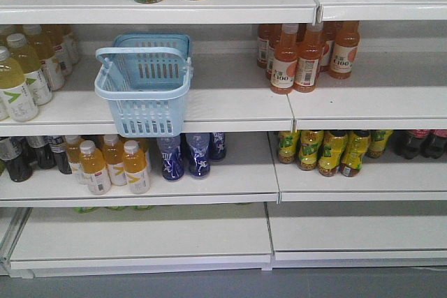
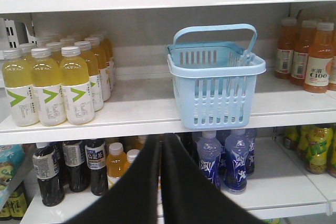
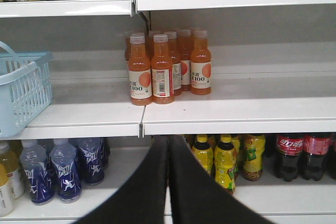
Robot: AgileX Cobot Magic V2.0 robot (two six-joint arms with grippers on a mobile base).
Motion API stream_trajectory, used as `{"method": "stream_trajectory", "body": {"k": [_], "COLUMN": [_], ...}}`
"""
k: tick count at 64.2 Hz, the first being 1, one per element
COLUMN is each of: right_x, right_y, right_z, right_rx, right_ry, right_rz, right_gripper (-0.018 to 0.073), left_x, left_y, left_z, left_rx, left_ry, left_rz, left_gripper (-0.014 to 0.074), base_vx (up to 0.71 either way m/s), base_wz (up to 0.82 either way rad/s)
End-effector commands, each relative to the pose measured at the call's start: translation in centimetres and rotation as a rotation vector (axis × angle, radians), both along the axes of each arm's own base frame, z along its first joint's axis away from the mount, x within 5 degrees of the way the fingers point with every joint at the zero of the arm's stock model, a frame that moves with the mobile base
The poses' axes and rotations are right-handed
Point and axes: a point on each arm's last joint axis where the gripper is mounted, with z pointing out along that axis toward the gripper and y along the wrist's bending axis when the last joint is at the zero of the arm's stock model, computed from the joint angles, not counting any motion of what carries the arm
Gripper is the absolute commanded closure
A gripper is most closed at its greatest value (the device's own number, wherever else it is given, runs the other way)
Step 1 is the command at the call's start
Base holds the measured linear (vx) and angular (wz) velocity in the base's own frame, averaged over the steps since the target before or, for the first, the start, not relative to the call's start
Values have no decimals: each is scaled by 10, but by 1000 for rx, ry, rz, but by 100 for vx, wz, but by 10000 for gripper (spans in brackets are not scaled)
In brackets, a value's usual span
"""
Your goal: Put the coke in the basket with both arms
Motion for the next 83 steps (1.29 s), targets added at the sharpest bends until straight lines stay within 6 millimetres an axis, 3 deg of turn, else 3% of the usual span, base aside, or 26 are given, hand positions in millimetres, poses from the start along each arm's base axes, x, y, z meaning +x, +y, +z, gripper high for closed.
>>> {"method": "stream_trajectory", "body": {"k": [1,83], "right_x": [-1,-1], "right_y": [0,0], "right_z": [2,2], "right_rx": [-14,-14], "right_ry": [-70,-70], "right_rz": [-1,-1], "right_gripper": [568,568], "left_x": [-1,-1], "left_y": [0,0], "left_z": [3,3], "left_rx": [-10,-10], "left_ry": [-80,-80], "left_rz": [-5,-5], "left_gripper": [603,603], "base_vx": [3,4], "base_wz": [0,0]}}
